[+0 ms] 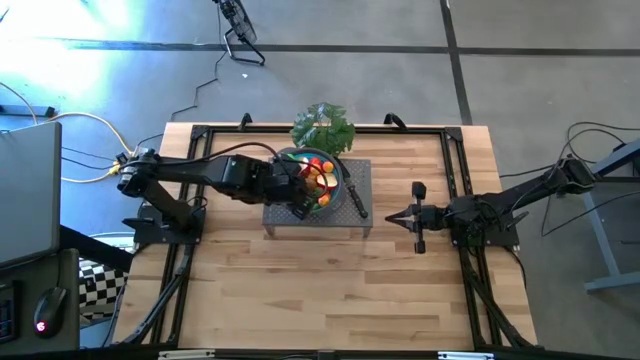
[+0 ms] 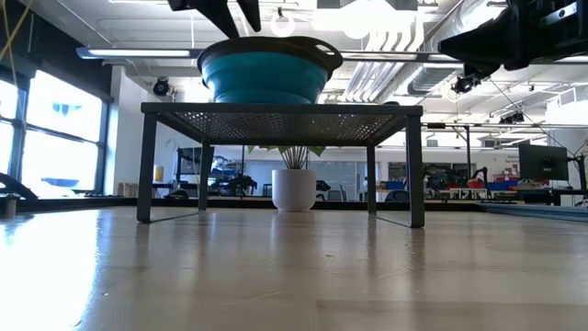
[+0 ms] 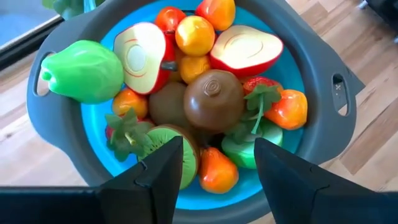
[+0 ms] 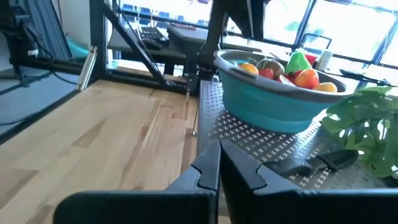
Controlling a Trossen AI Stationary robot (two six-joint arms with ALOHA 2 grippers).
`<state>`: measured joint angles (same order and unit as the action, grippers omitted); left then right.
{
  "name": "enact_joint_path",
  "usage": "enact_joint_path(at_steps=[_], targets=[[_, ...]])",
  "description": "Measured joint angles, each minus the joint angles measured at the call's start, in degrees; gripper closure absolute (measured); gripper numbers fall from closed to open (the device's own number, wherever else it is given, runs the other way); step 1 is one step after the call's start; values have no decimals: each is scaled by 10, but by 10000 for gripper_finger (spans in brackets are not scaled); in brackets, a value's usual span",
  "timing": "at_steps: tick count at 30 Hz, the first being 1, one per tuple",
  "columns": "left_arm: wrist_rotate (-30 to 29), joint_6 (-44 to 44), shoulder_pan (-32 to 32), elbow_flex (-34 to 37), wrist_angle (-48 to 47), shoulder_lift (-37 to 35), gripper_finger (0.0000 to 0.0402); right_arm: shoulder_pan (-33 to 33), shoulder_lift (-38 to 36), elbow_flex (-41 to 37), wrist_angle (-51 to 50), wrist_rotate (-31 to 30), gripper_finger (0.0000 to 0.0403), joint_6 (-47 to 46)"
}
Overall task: Pick & Place Fruit
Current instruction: Return to Home Position
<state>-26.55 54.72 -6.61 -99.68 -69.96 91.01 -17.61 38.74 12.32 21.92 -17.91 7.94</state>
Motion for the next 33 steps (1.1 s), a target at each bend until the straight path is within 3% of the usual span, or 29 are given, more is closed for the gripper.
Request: enact_joint_path(at_steps=[5, 15, 22, 33], targets=[[0, -34, -1, 0, 0, 0, 238, 0, 0, 0, 3, 1, 399, -7], [-4, -111, -1, 0, 59, 0, 393, 0, 0, 0, -8, 1, 399, -37], [0, -171, -2, 0, 79, 0, 376, 0, 0, 0, -8, -2, 399, -36], [2, -170, -2, 0, 110, 1, 373, 0, 0, 0, -10, -31, 399, -37]])
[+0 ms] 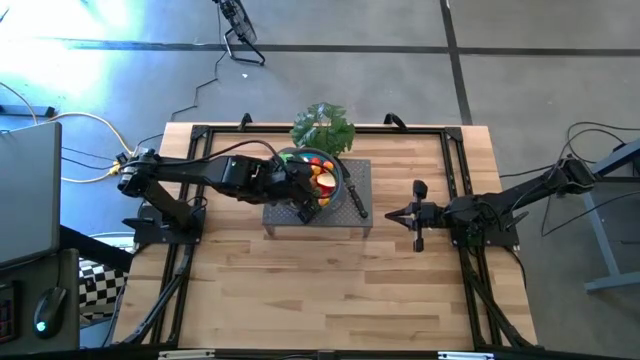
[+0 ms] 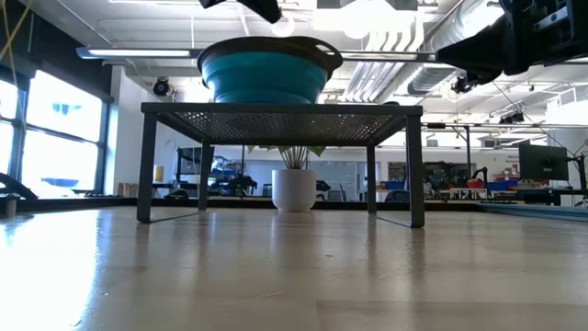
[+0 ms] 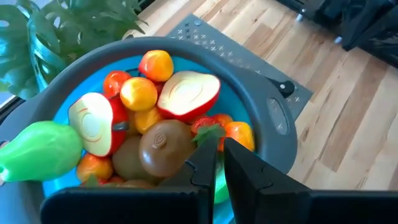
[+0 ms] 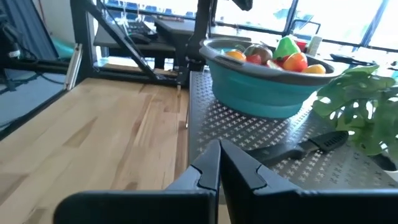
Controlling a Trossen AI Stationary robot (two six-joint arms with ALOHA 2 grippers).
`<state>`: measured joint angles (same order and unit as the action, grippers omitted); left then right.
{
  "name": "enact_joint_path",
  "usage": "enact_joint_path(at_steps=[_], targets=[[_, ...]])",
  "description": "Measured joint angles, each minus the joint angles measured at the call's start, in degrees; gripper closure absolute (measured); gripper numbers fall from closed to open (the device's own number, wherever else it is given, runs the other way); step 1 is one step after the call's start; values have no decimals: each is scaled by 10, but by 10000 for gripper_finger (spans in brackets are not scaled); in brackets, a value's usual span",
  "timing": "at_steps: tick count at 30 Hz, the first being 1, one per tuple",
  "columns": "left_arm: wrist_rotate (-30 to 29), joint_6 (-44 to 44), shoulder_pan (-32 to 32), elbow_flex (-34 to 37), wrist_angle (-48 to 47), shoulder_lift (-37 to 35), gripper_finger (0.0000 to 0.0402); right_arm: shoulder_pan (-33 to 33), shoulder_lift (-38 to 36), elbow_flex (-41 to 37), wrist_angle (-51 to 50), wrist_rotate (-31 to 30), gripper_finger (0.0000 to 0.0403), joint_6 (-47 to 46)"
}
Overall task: Pick & Place Fruit
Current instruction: Return to Home Position
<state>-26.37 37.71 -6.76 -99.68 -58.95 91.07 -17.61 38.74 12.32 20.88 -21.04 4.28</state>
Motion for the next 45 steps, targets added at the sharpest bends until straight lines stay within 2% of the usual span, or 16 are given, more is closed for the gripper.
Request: enact_joint_path(at_steps=[4, 10, 14, 18, 21, 25, 34, 39, 42, 45], targets=[[-2, -11, 0, 0, 12, 0, 373, 0, 0, 0, -10, 4, 399, 0], [-26, -97, 3, 0, -5, 2, 373, 0, 0, 0, -9, 4, 399, 0], [-23, -170, -23, 24, 41, 10, 373, 0, 0, 0, -9, 3, 399, -11], [27, -284, -64, 54, 148, 8, 373, 0, 0, 0, -9, 3, 399, -39], [65, -339, -88, 57, 175, 9, 373, 0, 0, 0, -9, 3, 399, -41], [68, -363, -111, 57, 184, 6, 373, 0, 0, 0, -9, 9, 399, -53], [71, -390, -141, 58, 190, -6, 373, 0, 0, 0, -10, 75, 399, -72], [111, -428, -146, 140, 312, -11, 373, 0, 0, 0, -12, 81, 399, -73], [174, -444, -146, 202, 387, -25, 373, 0, 0, 0, -14, 81, 399, -73], [202, -446, -147, 261, 437, -51, 373, 0, 0, 0, -16, 81, 399, -75]])
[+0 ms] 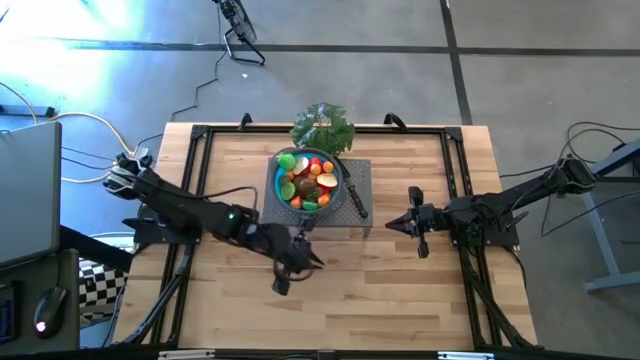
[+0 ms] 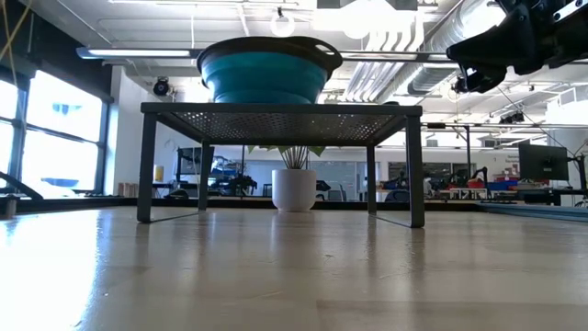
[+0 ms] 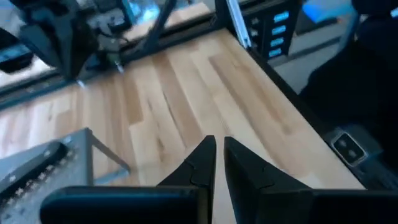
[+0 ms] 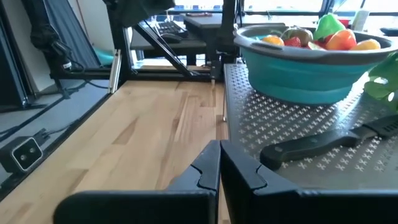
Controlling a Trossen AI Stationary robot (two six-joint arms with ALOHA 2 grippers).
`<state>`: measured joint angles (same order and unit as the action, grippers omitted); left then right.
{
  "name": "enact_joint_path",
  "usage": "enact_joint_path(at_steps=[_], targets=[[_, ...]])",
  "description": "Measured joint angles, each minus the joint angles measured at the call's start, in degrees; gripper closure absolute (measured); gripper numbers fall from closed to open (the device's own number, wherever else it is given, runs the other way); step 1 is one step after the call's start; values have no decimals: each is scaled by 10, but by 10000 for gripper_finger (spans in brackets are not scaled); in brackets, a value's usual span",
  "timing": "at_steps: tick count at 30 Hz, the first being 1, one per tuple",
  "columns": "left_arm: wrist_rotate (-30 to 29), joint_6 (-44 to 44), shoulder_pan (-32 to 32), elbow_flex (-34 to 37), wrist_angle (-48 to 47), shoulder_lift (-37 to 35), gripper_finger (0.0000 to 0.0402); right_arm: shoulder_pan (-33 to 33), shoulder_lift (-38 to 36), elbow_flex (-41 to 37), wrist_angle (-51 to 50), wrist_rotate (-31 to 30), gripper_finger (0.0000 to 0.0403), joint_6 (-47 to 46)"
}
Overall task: Pick & Place Fruit
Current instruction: Return to Home Position
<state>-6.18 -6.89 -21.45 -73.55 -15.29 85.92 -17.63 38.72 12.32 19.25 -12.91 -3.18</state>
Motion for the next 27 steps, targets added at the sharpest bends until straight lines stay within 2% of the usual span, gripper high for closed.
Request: enact_joint_path(at_steps=[5, 13, 21, 27], targets=[[-1, -4, -4, 88, 69, -73, 373, 0, -1, 0, -8, 0, 399, -2], [-6, -6, -8, 219, 100, -196, 373, 0, -5, 0, -11, -4, 399, -5], [-17, -19, -7, 307, 98, -324, 373, 0, -18, 0, -11, -4, 399, -4], [-4, -20, -7, 380, 83, -442, 373, 0, -31, 0, -10, -5, 399, -3]])
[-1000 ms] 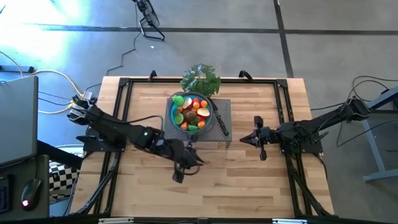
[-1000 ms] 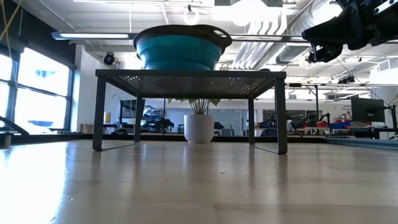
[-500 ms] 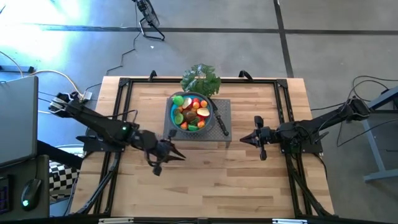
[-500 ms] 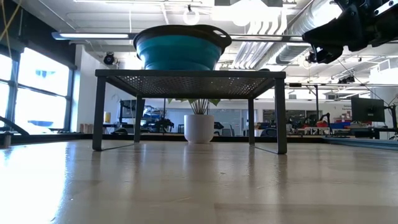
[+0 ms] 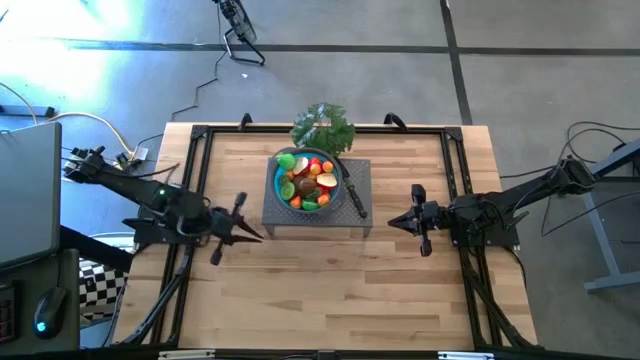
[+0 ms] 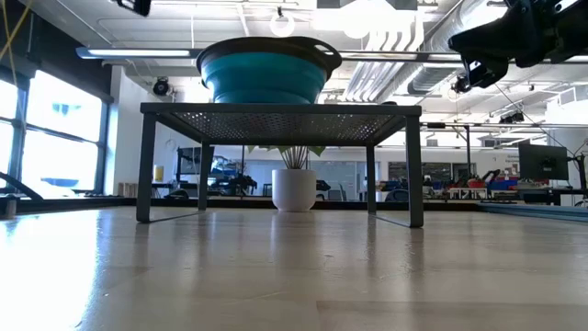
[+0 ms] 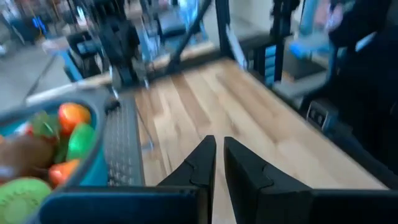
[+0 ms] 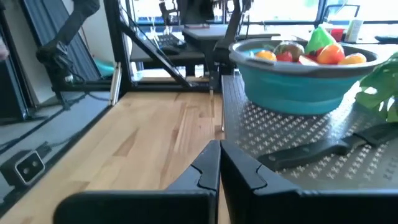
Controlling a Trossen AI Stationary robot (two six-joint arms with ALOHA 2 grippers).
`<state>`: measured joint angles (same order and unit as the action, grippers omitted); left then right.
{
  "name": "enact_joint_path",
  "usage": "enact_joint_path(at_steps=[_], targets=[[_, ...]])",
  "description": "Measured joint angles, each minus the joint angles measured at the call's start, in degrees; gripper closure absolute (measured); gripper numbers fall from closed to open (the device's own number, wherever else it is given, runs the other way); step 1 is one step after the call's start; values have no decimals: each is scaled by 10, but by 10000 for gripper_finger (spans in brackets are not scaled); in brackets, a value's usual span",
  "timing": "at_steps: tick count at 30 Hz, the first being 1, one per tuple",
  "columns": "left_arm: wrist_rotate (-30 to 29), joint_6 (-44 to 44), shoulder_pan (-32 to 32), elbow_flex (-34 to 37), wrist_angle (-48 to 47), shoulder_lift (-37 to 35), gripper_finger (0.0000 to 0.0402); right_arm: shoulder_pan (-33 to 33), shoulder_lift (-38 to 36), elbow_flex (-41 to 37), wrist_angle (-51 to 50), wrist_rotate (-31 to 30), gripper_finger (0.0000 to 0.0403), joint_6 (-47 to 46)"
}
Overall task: Pick & Place Fruit
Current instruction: Return to Home Position
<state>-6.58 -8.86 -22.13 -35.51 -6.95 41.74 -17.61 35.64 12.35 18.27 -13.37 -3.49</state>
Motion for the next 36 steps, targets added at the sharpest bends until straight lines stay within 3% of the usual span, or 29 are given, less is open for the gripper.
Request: enact_joint_path(at_steps=[9, 17, 27, 36], targets=[[23, 11, 0, 104, 0, -188, 373, 0, -12, 0, -4, 0, 399, 0], [48, 12, 0, 148, -20, -319, 373, 0, -15, 0, -5, 0, 399, -5], [93, -12, 0, 166, -87, -416, 373, 0, -15, 0, -4, 0, 399, -10], [134, -20, 0, 182, -85, -414, 373, 0, -21, 0, 3, 0, 399, -11]])
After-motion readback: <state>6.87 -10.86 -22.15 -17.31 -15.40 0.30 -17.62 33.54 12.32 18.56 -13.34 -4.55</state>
